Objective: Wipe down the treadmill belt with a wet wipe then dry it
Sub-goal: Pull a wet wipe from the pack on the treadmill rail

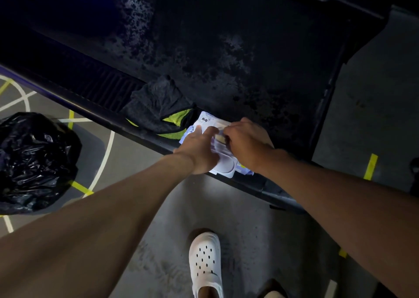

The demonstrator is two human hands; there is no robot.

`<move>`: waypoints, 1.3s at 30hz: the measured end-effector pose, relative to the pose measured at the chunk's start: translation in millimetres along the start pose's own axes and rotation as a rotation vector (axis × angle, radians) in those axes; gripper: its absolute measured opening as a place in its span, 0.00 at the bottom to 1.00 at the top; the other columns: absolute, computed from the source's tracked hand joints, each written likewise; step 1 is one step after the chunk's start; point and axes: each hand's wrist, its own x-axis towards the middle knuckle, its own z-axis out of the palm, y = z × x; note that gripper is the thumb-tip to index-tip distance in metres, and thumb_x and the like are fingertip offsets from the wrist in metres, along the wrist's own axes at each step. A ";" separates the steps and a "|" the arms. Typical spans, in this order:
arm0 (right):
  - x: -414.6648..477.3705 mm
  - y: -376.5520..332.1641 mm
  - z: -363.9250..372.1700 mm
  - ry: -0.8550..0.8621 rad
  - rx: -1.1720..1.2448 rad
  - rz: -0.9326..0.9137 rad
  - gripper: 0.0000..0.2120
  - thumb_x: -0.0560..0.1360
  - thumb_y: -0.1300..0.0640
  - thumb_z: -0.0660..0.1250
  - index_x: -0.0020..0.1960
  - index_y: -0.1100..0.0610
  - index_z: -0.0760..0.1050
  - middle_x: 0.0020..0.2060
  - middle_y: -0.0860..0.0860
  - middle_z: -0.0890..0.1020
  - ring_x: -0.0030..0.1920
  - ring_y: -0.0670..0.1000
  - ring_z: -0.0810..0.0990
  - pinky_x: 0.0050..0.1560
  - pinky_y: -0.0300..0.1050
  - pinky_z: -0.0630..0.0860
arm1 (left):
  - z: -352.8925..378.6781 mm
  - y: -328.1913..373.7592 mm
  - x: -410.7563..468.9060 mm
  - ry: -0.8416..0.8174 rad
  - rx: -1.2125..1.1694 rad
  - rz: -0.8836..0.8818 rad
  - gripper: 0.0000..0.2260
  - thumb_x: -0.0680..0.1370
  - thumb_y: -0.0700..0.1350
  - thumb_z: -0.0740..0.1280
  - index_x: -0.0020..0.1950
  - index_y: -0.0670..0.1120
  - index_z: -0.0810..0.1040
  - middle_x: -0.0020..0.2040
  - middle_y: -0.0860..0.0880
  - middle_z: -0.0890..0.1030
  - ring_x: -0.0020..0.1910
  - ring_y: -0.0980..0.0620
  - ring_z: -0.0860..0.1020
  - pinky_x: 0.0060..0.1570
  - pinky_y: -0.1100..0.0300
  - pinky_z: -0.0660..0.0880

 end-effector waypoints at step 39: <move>-24.9 31.5 -49.2 0.447 0.998 0.590 0.04 0.80 0.60 0.63 0.51 0.59 0.68 0.35 0.48 0.72 0.35 0.45 0.71 0.39 0.41 0.69 | 19.7 42.6 4.8 0.125 -0.057 -0.261 0.30 0.68 0.73 0.60 0.58 0.52 0.69 0.71 0.41 0.62 0.72 0.38 0.58 0.63 0.36 0.66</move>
